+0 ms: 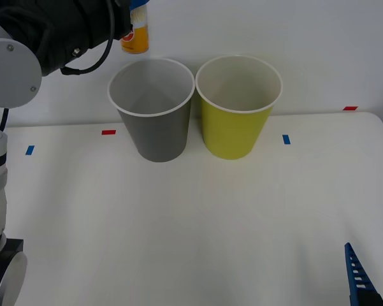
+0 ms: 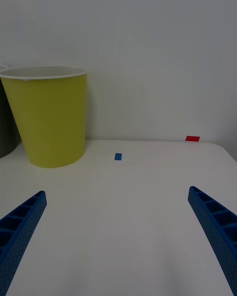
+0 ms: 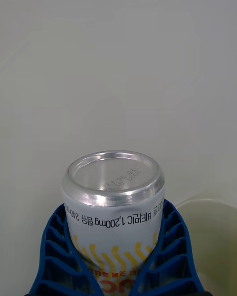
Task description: Put cans in the gray bin and PET bottles in the light green bin.
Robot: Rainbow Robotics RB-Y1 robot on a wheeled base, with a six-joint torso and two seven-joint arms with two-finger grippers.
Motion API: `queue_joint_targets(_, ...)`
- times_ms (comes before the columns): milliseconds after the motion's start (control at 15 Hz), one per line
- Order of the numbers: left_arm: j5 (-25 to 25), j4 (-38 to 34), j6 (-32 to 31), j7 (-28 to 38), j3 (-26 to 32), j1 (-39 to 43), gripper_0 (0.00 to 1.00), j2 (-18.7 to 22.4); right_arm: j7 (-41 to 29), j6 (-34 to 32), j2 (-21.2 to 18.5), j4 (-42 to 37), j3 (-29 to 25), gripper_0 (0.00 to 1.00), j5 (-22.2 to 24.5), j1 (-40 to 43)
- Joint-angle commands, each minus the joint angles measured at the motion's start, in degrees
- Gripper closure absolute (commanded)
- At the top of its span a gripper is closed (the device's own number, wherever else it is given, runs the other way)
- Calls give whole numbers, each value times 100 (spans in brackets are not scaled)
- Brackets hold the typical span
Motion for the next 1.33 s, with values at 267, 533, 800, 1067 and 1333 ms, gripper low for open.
queue_joint_targets(267,-34,684,-1011,-73,-532,4,100,-29,0,0,0,0,0,0,0,0)
queue_joint_targets(533,-105,974,-1362,-205,-673,4,100,-20,0,0,0,0,0,0,0,0)
queue_joint_targets(800,-272,1097,-1476,-372,-682,4,100,-29,0,0,0,0,0,0,0,0)
queue_joint_targets(1067,-351,1124,-1529,-442,-682,4,69,-20,0,0,0,0,0,0,0,0)
queue_joint_targets(1333,-289,1124,-1520,-433,-691,13,0,-20,0,0,0,0,0,0,0,0)
